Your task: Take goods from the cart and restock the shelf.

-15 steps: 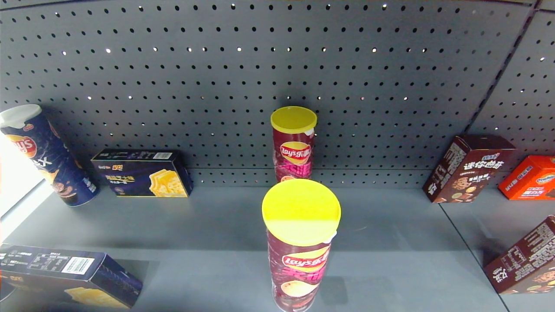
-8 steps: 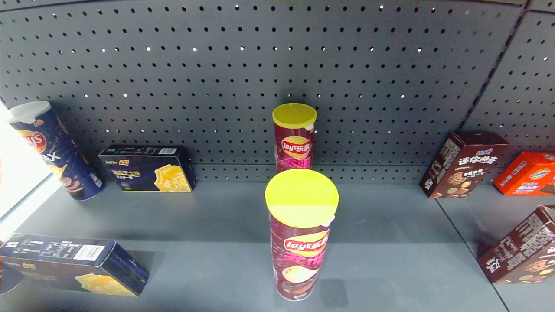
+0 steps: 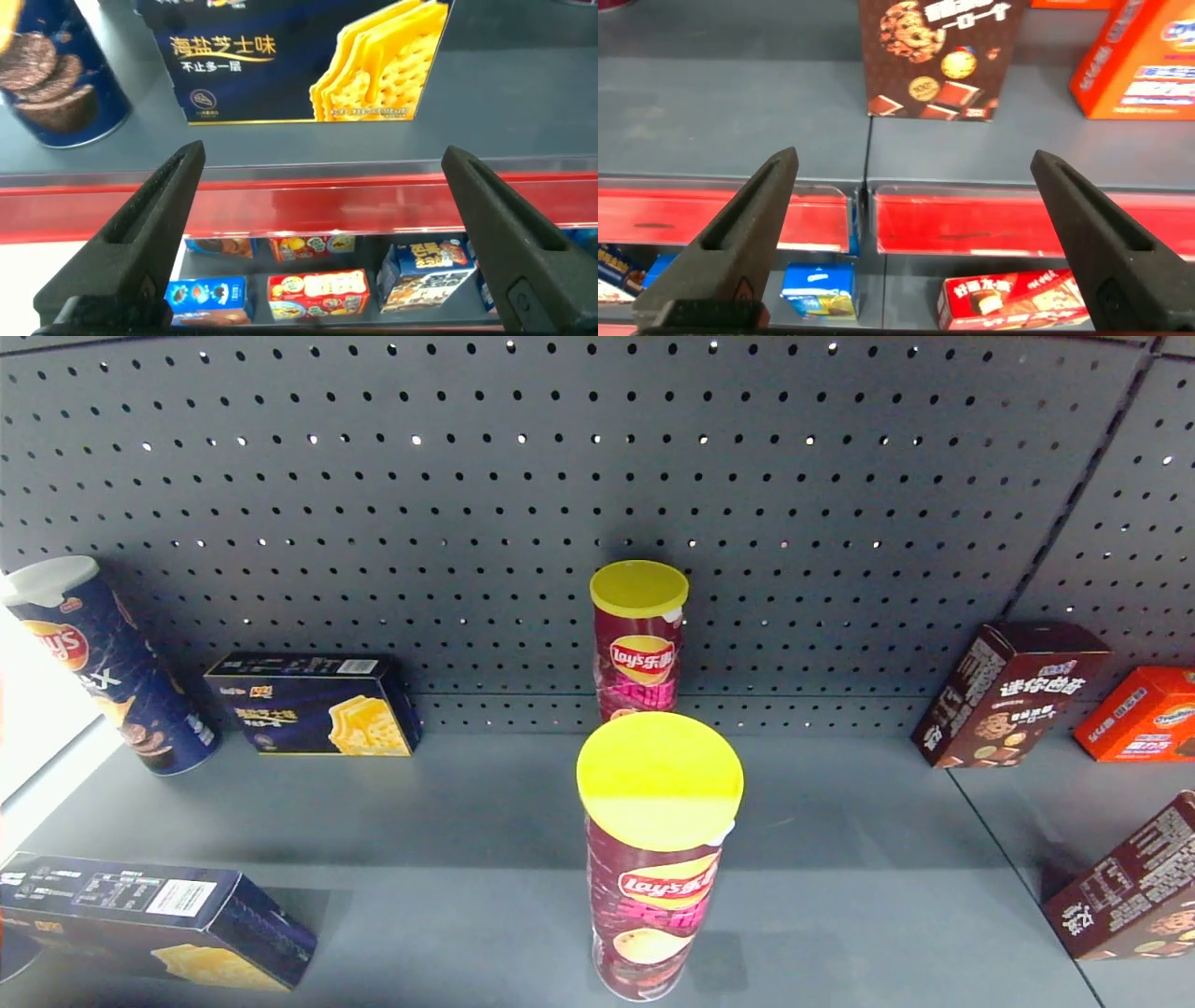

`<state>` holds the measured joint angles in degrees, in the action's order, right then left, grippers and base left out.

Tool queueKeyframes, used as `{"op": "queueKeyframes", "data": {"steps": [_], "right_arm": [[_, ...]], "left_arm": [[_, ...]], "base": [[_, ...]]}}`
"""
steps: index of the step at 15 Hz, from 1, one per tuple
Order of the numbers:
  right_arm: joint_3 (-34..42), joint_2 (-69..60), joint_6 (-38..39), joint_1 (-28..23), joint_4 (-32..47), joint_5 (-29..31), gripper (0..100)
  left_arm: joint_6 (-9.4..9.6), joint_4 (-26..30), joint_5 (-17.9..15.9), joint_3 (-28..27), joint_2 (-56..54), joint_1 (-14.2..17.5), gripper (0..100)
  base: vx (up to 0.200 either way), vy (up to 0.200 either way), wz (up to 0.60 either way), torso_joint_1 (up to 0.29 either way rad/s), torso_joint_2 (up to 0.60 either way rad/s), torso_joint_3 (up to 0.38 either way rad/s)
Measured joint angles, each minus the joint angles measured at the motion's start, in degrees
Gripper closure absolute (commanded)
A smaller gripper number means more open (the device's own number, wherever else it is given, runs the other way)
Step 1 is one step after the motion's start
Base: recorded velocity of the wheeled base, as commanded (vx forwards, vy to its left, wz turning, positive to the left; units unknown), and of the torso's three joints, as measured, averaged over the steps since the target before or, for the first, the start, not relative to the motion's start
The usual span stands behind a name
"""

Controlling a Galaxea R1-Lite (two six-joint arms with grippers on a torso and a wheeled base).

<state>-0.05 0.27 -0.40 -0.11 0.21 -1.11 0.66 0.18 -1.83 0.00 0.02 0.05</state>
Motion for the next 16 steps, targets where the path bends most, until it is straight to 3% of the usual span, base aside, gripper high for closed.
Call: {"op": "queueKeyframes", "data": {"steps": [16], "right_arm": [[0.0,0.0,-0.13,0.0,-0.02,0.0,0]], "left_arm": [[-0.04,-0.02,0.0,0.0,0.0,0.02,0]], "base": [[0.0,0.0,0.0,0.0,0.0,0.0]]}}
